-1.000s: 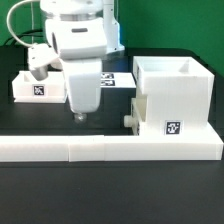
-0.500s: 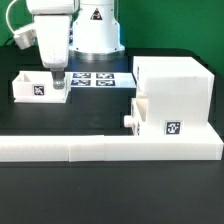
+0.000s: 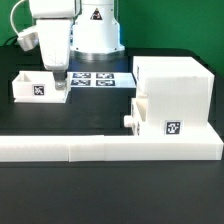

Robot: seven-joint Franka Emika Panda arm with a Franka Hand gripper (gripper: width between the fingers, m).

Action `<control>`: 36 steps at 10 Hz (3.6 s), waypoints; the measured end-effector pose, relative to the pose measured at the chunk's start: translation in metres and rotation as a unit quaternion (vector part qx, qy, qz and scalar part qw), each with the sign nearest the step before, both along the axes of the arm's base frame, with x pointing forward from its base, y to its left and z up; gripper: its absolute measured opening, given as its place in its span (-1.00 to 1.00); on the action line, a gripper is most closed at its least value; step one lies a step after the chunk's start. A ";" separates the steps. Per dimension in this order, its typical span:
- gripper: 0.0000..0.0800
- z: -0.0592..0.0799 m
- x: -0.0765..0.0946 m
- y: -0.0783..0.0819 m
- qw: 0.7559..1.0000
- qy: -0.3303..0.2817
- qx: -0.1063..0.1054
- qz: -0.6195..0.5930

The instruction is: Assemble drawer

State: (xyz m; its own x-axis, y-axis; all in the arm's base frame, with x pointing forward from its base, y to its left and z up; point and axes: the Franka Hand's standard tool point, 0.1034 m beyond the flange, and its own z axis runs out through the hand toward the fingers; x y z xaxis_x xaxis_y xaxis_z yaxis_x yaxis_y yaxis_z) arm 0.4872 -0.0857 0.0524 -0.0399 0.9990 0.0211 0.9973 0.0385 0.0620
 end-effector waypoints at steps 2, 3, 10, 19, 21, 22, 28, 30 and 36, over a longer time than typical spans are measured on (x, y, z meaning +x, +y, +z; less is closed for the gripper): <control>0.62 0.000 0.000 0.000 0.997 0.002 0.005 -0.079; 0.62 0.000 -0.001 0.000 0.994 0.003 0.007 -0.108; 0.62 -0.004 -0.046 -0.015 0.917 -0.018 0.030 -0.398; 0.62 -0.010 -0.067 -0.014 0.659 0.015 0.065 -0.749; 0.62 -0.012 -0.068 -0.013 0.628 0.017 0.068 -0.775; 0.62 -0.019 -0.070 -0.011 0.630 0.008 0.070 -0.774; 0.62 -0.046 -0.094 0.000 0.677 -0.004 0.062 -0.733; 0.62 -0.047 -0.095 -0.001 0.676 -0.004 0.062 -0.734; -0.83 -0.047 -0.095 -0.001 0.676 -0.004 0.062 -0.734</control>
Offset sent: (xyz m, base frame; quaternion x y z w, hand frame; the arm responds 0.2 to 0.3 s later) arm -0.0577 -0.0192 0.0049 -0.0858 -0.0083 0.2227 0.9711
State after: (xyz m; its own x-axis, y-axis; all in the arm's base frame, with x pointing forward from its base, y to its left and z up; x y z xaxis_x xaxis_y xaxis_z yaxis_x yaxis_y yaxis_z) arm 0.3922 -0.0872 0.0049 0.9923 -0.0475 0.1148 -0.0455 -0.9988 -0.0202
